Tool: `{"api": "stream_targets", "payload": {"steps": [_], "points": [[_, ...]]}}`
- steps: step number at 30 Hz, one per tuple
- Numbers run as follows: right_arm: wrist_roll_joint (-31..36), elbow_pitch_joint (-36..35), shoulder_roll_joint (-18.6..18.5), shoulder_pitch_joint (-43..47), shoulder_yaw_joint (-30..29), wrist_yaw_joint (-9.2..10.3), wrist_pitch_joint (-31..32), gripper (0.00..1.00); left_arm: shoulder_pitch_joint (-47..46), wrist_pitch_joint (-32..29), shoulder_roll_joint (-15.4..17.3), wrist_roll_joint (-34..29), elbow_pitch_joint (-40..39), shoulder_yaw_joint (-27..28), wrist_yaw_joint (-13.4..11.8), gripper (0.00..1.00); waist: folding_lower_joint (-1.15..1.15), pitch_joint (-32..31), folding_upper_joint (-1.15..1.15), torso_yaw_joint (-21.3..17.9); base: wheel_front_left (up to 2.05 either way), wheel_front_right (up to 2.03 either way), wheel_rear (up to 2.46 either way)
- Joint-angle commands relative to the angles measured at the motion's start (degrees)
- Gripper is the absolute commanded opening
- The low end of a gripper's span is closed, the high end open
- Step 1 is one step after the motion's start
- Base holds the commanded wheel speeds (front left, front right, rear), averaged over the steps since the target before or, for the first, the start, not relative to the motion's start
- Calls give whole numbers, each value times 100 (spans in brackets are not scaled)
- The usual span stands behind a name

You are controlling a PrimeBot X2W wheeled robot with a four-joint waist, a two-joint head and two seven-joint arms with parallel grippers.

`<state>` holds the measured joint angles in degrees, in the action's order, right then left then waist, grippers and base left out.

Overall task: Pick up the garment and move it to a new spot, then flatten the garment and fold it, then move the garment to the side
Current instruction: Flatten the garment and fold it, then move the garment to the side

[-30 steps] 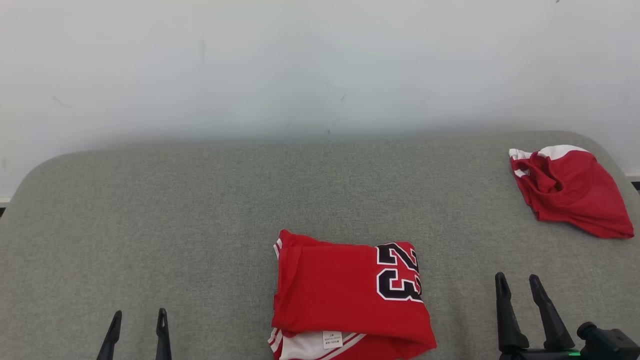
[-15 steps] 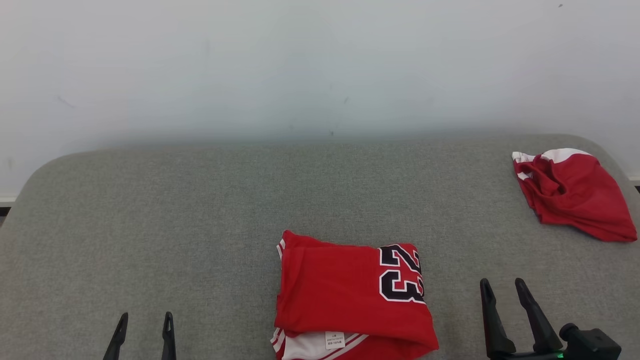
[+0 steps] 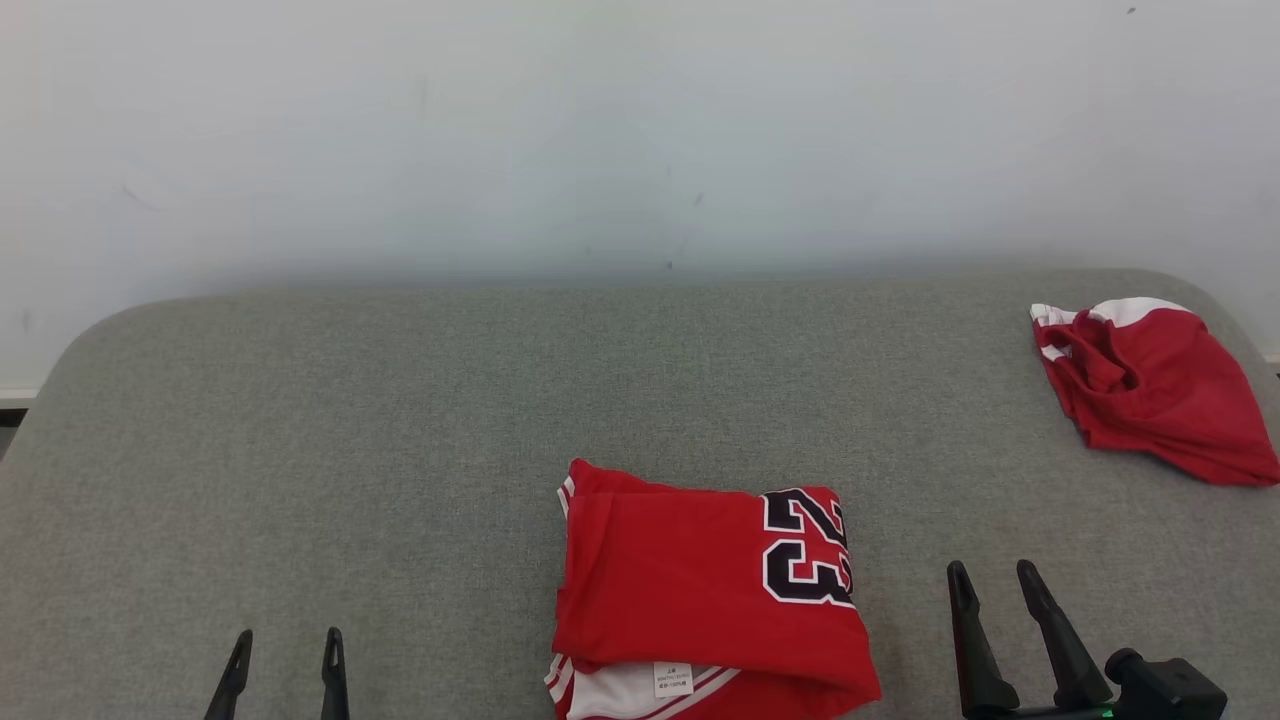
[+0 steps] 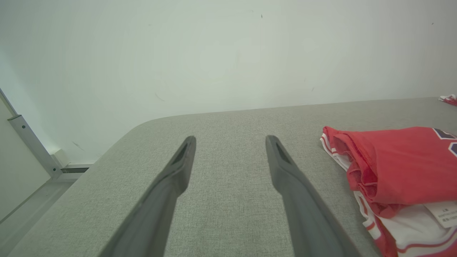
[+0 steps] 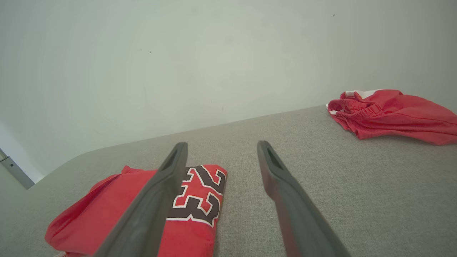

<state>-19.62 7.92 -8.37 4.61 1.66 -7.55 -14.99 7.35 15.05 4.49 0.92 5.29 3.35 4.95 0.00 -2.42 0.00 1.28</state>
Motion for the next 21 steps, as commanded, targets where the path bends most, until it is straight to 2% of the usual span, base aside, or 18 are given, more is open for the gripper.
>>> {"api": "stream_targets", "payload": {"steps": [1,21], "points": [[38,2,25,-8,4,17,-23,100,72,16,21,-13,-15,7,-35,100,0,-1,0,0,0,0,0],[35,99,55,39,-24,17,-23,100,123,16,12,49,-35,24,-108,100,0,-23,0,5,0,0,0]]}}
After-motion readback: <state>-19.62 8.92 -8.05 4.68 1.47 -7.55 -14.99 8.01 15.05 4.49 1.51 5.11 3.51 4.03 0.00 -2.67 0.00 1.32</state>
